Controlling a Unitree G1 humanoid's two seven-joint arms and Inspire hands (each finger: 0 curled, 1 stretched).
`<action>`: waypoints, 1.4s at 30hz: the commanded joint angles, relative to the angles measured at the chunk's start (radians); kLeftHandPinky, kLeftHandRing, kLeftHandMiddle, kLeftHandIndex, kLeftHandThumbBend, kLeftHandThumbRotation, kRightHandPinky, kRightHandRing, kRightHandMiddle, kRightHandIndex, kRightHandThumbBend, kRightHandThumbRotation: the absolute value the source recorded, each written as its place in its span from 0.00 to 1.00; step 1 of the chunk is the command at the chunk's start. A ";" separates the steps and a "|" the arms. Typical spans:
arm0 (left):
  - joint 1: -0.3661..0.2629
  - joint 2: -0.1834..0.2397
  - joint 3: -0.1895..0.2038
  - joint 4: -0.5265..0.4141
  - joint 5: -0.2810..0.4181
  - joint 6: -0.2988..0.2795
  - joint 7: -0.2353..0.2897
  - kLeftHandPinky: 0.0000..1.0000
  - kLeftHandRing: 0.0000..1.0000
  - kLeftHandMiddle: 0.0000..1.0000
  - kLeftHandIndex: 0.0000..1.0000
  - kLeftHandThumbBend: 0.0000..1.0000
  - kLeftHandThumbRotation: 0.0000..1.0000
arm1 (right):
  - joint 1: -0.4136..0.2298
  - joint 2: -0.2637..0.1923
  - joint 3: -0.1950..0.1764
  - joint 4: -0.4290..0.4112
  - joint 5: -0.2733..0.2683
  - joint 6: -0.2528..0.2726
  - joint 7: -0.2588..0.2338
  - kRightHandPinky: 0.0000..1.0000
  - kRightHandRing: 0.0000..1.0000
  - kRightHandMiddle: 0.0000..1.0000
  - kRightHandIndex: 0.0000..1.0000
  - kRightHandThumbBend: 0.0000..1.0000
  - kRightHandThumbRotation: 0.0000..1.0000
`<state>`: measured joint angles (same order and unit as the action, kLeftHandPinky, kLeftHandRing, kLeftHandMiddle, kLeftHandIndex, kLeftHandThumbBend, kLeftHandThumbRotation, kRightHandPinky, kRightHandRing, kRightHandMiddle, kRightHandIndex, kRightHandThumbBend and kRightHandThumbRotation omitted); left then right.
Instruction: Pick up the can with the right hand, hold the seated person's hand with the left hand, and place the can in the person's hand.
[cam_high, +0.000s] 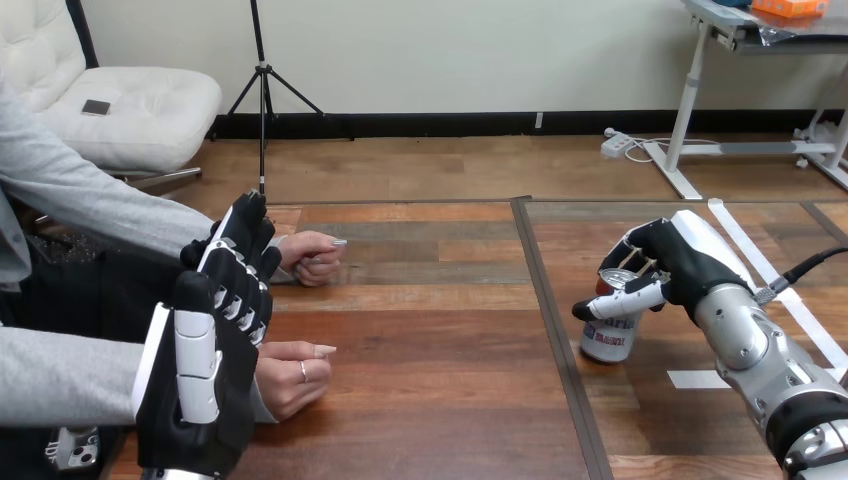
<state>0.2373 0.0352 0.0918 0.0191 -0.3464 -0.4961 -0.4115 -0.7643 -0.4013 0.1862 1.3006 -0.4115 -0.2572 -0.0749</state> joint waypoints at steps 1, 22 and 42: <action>-0.040 -0.003 -0.003 -0.003 -0.004 -0.020 -0.007 1.00 1.00 1.00 0.94 0.71 1.00 | -0.048 -0.041 0.001 -0.027 -0.002 -0.038 -0.003 0.35 0.39 0.43 0.41 0.84 0.00; -0.043 0.002 0.003 0.003 0.021 -0.021 0.013 1.00 1.00 0.99 0.93 0.71 0.99 | -0.052 -0.060 0.002 -0.037 -0.010 -0.112 -0.016 0.35 0.39 0.42 0.40 0.83 0.00; -0.065 0.050 0.037 0.001 0.183 -0.060 0.131 1.00 0.99 0.96 0.88 0.62 0.90 | -0.055 -0.075 0.002 -0.045 -0.015 -0.137 -0.002 0.37 0.40 0.43 0.41 0.81 0.00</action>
<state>0.2355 0.0563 0.1016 0.0279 -0.1850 -0.5192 -0.2974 -0.7641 -0.4415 0.1865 1.3004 -0.4291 -0.3528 -0.0736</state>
